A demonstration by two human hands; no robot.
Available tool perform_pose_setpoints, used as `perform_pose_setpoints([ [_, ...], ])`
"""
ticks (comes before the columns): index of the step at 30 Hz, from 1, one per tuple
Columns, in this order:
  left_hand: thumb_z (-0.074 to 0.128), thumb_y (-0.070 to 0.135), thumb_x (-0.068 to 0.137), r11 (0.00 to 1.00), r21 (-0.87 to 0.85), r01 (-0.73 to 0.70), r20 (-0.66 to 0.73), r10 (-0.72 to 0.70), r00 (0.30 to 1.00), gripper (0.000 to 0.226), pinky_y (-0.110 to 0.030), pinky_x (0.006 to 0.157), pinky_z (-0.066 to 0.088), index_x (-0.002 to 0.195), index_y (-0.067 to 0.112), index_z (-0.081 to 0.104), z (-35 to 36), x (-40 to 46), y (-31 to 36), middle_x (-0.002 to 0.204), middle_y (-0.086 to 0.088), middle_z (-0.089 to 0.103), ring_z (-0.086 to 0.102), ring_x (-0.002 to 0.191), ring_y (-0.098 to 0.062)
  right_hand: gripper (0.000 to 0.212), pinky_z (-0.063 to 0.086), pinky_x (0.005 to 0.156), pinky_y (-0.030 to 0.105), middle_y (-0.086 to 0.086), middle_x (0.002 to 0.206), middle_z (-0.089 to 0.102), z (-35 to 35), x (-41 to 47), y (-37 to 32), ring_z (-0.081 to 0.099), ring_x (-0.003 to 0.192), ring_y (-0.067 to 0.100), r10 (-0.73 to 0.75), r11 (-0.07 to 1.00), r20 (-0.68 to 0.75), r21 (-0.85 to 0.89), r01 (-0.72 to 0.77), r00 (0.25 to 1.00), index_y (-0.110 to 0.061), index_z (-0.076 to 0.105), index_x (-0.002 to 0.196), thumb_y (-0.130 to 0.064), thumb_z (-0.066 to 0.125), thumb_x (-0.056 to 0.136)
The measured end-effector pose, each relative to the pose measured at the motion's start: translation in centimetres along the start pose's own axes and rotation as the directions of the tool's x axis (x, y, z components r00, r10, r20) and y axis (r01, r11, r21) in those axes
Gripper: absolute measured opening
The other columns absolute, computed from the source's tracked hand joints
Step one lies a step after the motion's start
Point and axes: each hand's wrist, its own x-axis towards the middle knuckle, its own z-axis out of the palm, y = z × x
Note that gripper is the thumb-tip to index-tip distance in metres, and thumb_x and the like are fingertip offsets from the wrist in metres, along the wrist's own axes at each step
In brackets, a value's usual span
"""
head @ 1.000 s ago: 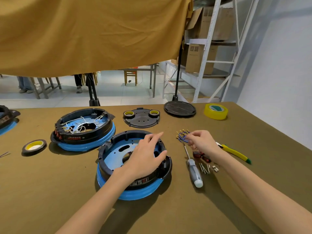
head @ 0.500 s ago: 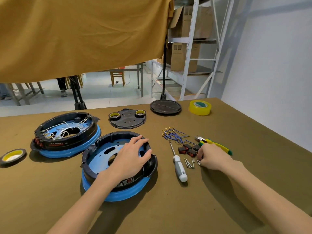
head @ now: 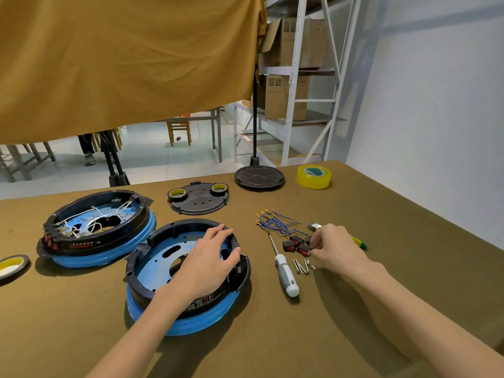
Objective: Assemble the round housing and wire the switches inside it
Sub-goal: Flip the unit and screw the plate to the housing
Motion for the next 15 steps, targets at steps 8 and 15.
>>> perform_pose_setpoints([
  [8,0.047,0.058,0.101,0.999,-0.05,0.007,-0.006,-0.007,1.0,0.067,-0.038,0.117,0.039,0.158,0.031,0.027,0.1,0.0,-0.2,0.166,0.013,0.023,0.039,0.145,-0.014,0.01,0.058,0.069,0.025,-0.003,0.08,0.076,-0.8,0.7,-4.8,0.072,0.075,0.012,-0.192,0.931,-0.012,0.313,0.187,0.981,-0.018,0.078,0.087,-0.011,0.071,0.089],
  [15,0.063,0.055,0.094,0.987,-0.16,0.029,-0.061,-0.039,0.997,0.079,-0.036,0.111,0.039,0.158,0.032,0.023,-0.6,-0.3,-0.1,0.159,0.01,0.039,0.041,0.141,-0.015,0.003,0.062,0.066,0.028,-0.001,0.079,0.078,1.6,2.8,-11.5,0.073,0.073,0.016,-0.297,0.645,-0.07,0.721,0.254,0.952,-0.018,0.081,0.09,-0.018,0.079,0.088],
])
